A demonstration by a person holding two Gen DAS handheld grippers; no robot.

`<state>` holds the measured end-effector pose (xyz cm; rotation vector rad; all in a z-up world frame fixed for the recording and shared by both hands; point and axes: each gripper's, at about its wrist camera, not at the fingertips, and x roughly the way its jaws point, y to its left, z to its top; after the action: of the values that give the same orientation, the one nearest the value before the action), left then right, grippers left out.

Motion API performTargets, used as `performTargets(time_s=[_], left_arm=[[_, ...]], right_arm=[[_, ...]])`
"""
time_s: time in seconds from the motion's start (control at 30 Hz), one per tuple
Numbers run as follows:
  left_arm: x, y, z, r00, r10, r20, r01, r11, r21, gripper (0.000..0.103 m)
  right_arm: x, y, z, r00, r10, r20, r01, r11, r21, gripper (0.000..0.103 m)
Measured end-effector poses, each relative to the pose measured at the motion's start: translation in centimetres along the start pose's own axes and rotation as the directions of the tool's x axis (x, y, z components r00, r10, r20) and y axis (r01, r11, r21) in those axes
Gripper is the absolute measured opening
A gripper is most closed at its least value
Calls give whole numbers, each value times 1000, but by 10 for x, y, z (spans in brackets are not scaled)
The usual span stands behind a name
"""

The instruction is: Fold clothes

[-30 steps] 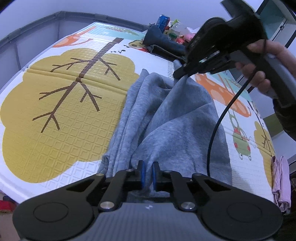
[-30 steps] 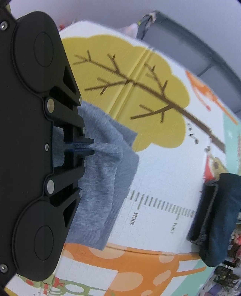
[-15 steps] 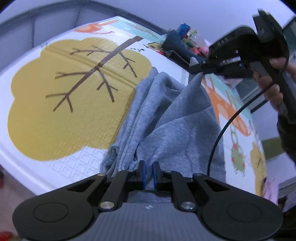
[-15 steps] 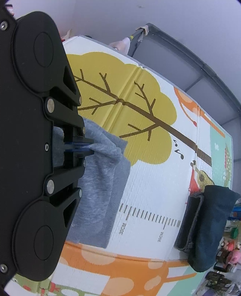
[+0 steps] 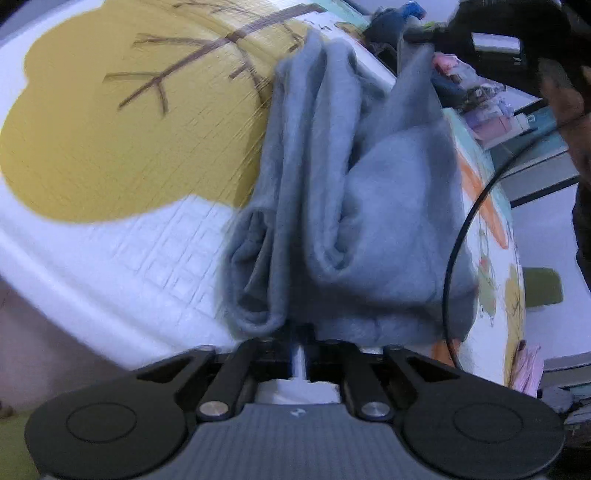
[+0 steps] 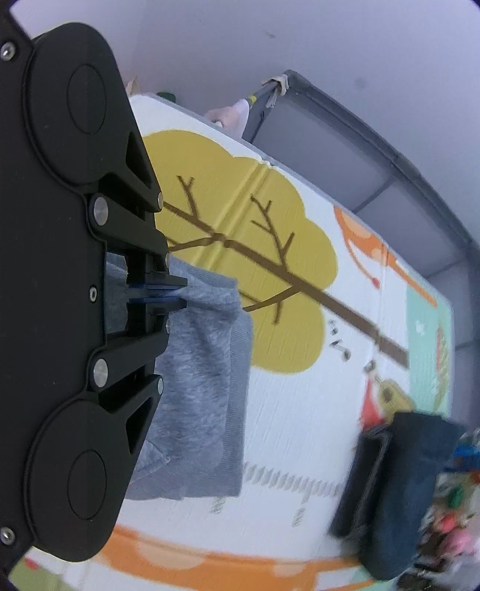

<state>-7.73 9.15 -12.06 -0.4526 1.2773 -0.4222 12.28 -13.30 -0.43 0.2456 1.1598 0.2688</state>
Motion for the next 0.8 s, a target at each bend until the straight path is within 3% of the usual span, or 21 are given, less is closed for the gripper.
performTargets(time_s=[0.13, 0.43, 0.57, 0.63, 0.7, 0.8], left_arm=[[-7, -3, -7, 1000, -10, 26, 9, 999, 32, 6], [-34, -10, -7, 993, -21, 118, 15, 999, 52, 10], [-52, -16, -2, 988, -32, 152, 21, 997, 71, 14], [-60, -18, 2, 985, -39, 169, 25, 996, 81, 15], [-68, -21, 6, 982, -50, 184, 34, 995, 92, 17], [-75, -25, 10, 980, -56, 193, 34, 992, 118, 18]], right_arm=[[33, 10, 10, 999, 23, -39, -24, 1000, -18, 4], [95, 20, 5, 992, -32, -125, 21, 996, -90, 9], [88, 13, 7, 991, 47, -122, -50, 998, -26, 31], [68, 13, 8, 994, 92, -64, -94, 995, -24, 32], [46, 16, 8, 996, 90, -22, -91, 994, -61, 40], [13, 19, 2, 995, 96, 32, -92, 989, -118, 40]])
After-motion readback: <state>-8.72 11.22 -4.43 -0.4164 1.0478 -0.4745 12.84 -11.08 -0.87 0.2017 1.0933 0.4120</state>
